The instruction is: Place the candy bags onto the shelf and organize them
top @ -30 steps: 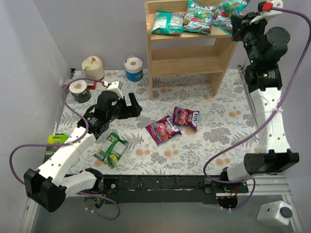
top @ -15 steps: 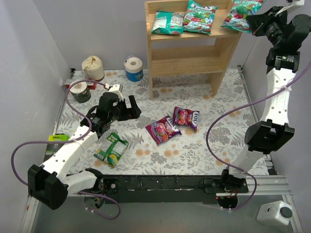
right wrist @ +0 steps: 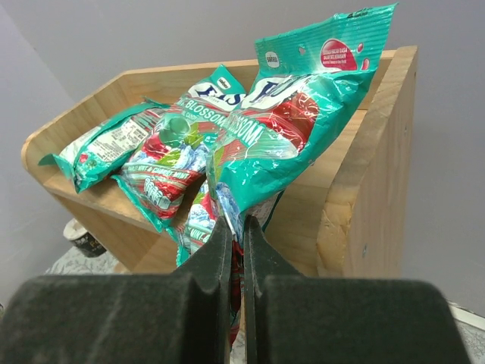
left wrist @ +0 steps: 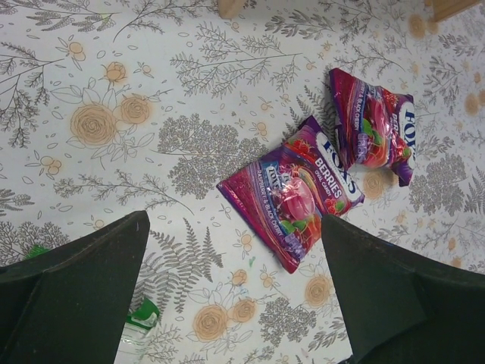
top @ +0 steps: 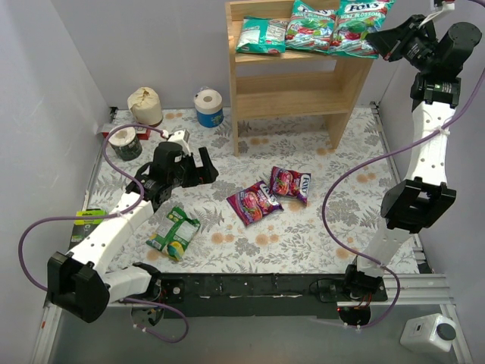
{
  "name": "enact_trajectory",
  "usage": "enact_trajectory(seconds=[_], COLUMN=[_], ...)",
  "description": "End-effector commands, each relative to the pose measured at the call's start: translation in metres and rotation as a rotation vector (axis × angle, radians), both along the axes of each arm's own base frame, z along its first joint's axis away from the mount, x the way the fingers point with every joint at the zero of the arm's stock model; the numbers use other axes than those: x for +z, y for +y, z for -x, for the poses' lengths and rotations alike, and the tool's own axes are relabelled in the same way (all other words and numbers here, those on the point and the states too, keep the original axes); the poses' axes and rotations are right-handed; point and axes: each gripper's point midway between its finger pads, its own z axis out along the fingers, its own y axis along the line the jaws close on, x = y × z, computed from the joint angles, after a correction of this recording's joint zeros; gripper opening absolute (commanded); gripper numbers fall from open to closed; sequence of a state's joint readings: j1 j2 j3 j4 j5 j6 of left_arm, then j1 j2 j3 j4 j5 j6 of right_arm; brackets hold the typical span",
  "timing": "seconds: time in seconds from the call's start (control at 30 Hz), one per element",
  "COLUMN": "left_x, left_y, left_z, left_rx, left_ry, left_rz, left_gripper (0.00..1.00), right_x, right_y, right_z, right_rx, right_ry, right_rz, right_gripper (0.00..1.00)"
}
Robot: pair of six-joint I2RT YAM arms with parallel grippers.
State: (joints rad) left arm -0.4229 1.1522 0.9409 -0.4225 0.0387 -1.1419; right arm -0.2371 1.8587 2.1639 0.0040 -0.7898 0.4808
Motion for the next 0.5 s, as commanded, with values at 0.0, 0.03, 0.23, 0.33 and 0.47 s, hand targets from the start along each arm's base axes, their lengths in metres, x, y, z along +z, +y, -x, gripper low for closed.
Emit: enact_trajectory(seconds=[0.0, 0.03, 0.23, 0.33, 0.47], left_x=[0.000, -0.001, 0.000, 0.000, -0.003], left_y=[0.001, 0.003, 0.007, 0.008, 0.009], left_z=[-0.003, -0.004, -0.006, -0.007, -0.007], left_rx=[-0.003, 0.001, 0.013, 0.016, 0.017], left_ry=[-0.004, 0.000, 0.002, 0.003, 0.012], left_rz=[0.015, 0.017, 0.037, 0.041, 0.041], left_gripper=[0.98, 0.98, 0.98, 0.98, 0.98], right_x=[0.028, 0.026, 0.022, 0.016, 0.005], right_y=[0.017, 0.019, 0.020, 0.023, 0.024], right_z=[0.008, 0.005, -0.016, -0.025, -0.037], right_rx=[0.041, 0.041, -0.014, -0.031, -0.049], right_ry=[-0.110, -0.109, -0.108, -0.111, -0.092], right_rz=[0.032, 0.036, 0.026, 0.032, 0.025], right_gripper=[0.01, 0.01, 0.02, 0.03, 0.14])
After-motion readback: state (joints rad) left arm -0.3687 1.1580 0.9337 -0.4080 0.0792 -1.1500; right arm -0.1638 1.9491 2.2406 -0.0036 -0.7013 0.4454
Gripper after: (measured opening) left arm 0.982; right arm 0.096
